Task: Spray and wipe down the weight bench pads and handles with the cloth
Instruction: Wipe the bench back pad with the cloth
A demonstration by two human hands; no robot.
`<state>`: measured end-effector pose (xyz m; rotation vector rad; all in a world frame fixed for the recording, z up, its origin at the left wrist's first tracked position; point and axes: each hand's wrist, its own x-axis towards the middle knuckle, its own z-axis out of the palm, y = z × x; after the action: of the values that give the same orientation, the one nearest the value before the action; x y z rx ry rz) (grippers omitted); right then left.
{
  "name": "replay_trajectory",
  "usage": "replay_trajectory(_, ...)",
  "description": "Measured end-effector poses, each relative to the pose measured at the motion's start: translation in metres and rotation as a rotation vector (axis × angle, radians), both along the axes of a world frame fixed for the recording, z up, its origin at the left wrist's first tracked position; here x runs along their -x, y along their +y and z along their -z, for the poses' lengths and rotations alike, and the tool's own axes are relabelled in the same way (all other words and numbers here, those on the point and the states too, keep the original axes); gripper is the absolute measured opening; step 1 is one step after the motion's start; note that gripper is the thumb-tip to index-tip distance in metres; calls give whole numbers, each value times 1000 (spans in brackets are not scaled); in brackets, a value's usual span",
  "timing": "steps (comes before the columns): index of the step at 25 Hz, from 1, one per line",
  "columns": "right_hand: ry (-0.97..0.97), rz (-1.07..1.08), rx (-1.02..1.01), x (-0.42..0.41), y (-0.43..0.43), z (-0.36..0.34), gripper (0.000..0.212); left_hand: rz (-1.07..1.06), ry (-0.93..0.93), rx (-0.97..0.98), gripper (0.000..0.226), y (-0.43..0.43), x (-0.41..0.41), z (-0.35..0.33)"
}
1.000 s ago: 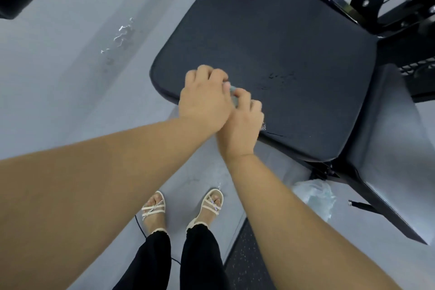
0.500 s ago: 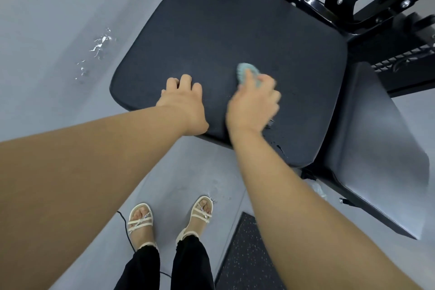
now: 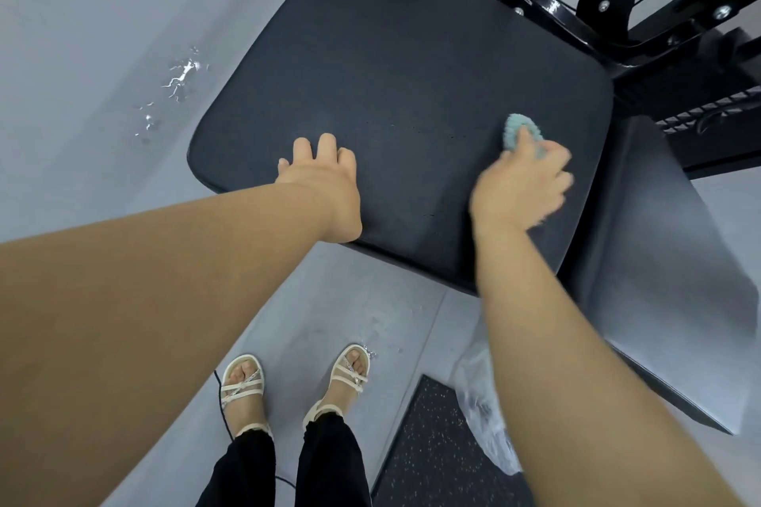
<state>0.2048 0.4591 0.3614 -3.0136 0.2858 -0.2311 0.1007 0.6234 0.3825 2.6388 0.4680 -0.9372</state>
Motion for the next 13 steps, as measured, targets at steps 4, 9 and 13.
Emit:
replay_trajectory(4, 45, -733, -30, 60, 68, 17, 37, 1, 6, -18, 67, 2, -1, -3)
replay_trajectory(9, -42, -713, 168, -16, 4, 1, 30, 38, 64, -111, 56, -2, -9, -6)
replay_trajectory(13, -3, -13, 65, -50, -6, -5, 38, 56, 84, -149, 55, -5, -15, -2)
